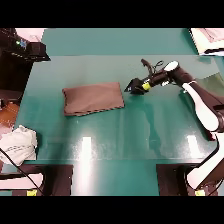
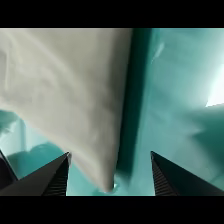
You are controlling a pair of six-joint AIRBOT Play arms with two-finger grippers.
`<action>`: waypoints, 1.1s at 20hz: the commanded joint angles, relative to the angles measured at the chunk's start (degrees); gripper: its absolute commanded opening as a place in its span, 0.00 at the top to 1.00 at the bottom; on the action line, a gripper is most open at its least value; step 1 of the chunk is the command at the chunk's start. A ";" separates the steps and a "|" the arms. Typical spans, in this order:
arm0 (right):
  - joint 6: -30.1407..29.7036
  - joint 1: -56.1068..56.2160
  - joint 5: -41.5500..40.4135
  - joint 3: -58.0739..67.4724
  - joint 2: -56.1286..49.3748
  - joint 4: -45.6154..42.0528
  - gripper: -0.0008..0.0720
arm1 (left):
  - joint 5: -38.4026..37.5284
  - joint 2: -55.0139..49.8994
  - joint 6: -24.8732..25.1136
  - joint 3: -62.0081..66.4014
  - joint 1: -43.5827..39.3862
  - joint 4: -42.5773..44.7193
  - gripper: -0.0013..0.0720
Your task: Fold the shirts.
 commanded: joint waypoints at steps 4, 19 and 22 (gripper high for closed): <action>-0.24 6.47 -3.37 3.52 -7.52 8.26 0.19 | 0.70 -0.04 0.39 -1.95 -0.02 -1.25 0.95; -4.98 5.73 -3.91 7.43 0.42 0.85 0.97 | -2.86 -0.02 0.59 -1.95 -0.02 -1.31 0.95; -4.94 -5.86 -3.91 0.68 10.78 -4.57 0.97 | -2.62 -0.02 0.57 -1.95 -0.02 -2.91 0.95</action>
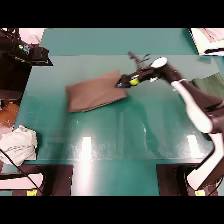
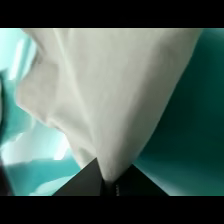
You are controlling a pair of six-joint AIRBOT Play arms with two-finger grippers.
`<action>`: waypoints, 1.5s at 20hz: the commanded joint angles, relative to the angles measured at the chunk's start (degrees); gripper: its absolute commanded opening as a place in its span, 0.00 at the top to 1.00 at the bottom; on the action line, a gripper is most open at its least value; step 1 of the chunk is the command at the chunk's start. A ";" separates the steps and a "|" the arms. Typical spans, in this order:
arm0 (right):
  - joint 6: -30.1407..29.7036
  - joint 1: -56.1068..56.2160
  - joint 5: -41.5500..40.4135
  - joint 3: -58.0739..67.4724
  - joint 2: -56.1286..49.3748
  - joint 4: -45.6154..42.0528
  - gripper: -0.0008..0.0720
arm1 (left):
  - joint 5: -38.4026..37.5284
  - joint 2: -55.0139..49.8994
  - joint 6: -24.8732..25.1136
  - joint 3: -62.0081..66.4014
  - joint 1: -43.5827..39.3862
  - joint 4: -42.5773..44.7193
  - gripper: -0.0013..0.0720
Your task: Fold the shirts.
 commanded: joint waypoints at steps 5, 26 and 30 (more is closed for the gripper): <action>0.48 -28.68 -3.06 -9.38 17.75 -6.69 0.97 | 3.32 0.00 -0.24 -0.02 -2.80 -2.25 0.95; 4.85 -48.96 4.09 18.25 20.15 -12.92 0.97 | 7.63 0.00 -1.11 -0.02 -9.94 -2.64 0.95; 7.85 -48.96 6.69 18.97 23.52 -20.44 0.97 | 6.23 0.00 -1.07 -0.02 -9.94 -2.62 0.95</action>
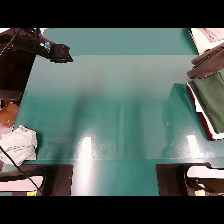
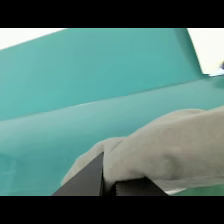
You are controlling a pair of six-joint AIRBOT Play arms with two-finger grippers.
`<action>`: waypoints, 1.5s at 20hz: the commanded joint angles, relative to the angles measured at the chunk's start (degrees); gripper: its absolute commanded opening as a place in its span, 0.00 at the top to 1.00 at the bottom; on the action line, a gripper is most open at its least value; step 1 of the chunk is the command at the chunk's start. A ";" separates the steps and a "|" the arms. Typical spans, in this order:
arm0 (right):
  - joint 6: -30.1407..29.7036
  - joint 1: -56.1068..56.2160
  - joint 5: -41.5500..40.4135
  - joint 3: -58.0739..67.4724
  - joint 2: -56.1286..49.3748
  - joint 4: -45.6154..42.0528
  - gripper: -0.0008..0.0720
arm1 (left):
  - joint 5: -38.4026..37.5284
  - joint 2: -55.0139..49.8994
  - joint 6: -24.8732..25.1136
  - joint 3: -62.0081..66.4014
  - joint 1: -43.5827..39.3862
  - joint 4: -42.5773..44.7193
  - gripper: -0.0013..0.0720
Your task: Fold the shirts.
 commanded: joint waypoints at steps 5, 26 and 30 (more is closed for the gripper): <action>7.50 -3.87 10.73 1.49 5.05 -11.15 0.97 | -1.86 0.00 0.59 -0.02 0.02 0.02 0.95; 17.53 -24.76 30.71 -16.39 9.03 -0.31 0.54 | -1.77 0.00 3.54 -0.02 0.02 0.02 0.95; 17.49 -11.41 30.49 -16.37 9.35 14.08 0.54 | -1.31 0.00 3.54 -0.02 0.02 0.02 0.95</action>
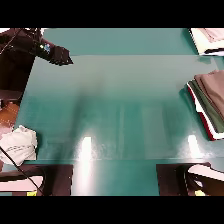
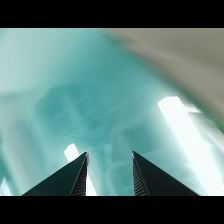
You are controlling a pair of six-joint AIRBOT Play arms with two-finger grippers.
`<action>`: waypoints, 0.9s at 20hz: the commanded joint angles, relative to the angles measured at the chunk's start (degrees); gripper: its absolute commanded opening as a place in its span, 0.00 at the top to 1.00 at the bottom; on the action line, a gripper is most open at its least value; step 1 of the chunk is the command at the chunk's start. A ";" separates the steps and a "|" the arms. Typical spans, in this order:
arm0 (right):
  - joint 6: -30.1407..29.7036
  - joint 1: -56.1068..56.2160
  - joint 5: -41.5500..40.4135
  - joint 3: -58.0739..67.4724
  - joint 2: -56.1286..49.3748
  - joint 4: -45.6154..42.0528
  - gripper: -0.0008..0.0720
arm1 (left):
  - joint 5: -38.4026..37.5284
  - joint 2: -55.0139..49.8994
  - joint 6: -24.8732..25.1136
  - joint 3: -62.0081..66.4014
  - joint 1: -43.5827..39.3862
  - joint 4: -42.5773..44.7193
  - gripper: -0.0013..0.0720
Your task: Fold the shirts.
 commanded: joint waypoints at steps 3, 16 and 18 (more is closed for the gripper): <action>0.15 22.82 -0.57 -0.24 0.35 10.21 0.54 | -0.50 0.00 0.15 -0.02 0.02 0.00 0.95; -5.20 55.95 -15.78 -0.24 0.33 10.08 0.97 | -1.51 0.00 0.15 -0.02 0.02 -0.02 0.95; -5.20 55.89 -15.50 -0.22 0.35 10.05 0.97 | -1.51 0.00 0.15 -0.02 0.02 0.00 0.95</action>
